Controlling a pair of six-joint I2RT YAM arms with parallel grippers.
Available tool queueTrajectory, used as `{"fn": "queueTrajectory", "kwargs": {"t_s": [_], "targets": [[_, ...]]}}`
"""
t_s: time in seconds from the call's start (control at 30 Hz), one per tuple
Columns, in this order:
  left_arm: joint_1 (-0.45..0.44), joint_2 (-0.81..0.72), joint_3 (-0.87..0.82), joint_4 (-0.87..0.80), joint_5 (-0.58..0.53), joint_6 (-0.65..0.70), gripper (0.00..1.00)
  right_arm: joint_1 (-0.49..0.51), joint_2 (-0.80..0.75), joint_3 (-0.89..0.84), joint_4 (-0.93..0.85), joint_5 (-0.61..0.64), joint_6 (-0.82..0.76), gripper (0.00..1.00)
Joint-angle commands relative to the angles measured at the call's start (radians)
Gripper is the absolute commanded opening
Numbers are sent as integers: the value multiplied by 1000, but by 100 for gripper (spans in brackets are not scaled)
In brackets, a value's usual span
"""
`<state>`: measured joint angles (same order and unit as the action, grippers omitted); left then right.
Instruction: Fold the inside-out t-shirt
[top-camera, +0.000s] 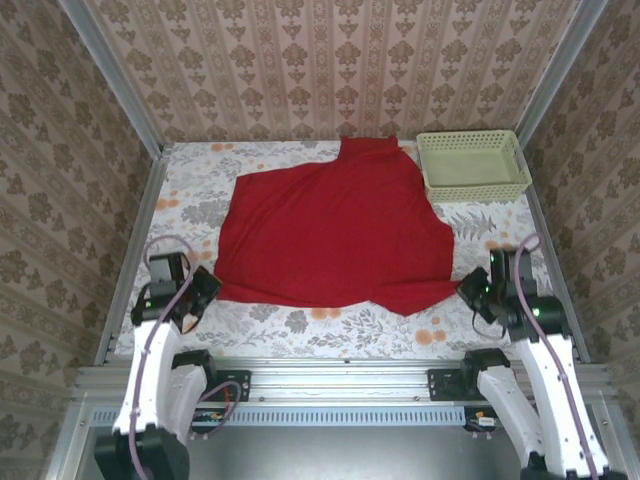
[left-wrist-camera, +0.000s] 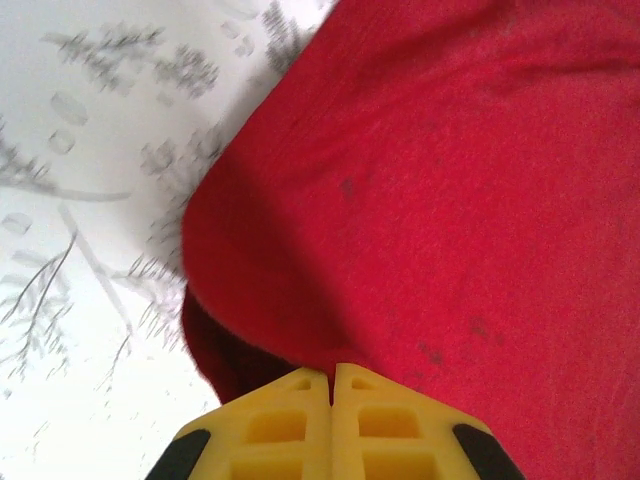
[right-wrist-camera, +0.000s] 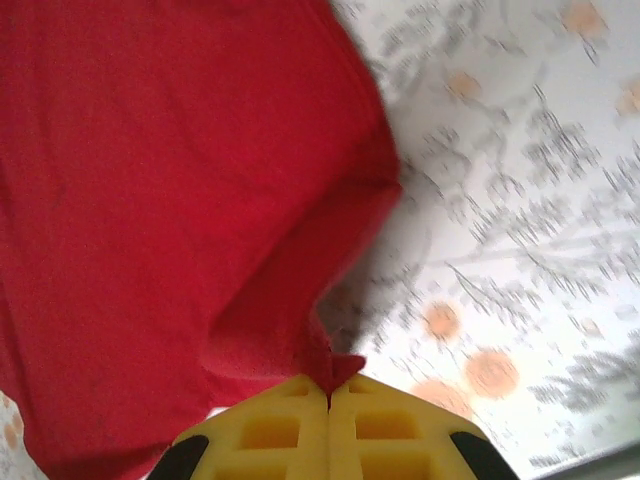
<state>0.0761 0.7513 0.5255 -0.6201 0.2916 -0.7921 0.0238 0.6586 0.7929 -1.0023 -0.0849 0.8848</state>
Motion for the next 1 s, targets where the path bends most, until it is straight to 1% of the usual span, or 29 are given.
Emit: {"fn": "queueTrajectory", "kwargs": {"t_s": [0.0,0.1,0.23,0.47,0.57,0.67,0.7,0.73,0.77,0.83,0.87,0.9,0.97], "targets": [[-19,113,93,148,-5,48,3,1,137,90,180,39,-72,0],[-22,219,157,183,-28,63,3,6,294,192,254,41,-105,0],[-20,347,232,233,-53,83,5,17,496,351,307,66,-139,0],[1,541,343,299,-66,99,8,59,782,558,366,95,-174,0],[8,627,387,337,-42,107,11,69,891,645,377,101,-188,0],[11,733,448,347,-7,125,20,71,995,736,377,97,-205,0],[12,768,469,350,10,132,28,71,1029,766,378,92,-219,4],[13,803,495,332,23,143,37,70,1062,802,368,88,-233,14],[14,829,521,302,24,150,47,72,1088,836,341,100,-248,31],[15,840,540,261,18,158,60,73,1105,868,299,127,-274,51],[13,823,538,239,12,163,64,74,1093,860,285,141,-285,57],[7,798,528,224,2,169,66,78,1073,837,283,151,-295,62],[-24,711,487,195,-45,187,69,100,1011,759,279,178,-325,66]]}}
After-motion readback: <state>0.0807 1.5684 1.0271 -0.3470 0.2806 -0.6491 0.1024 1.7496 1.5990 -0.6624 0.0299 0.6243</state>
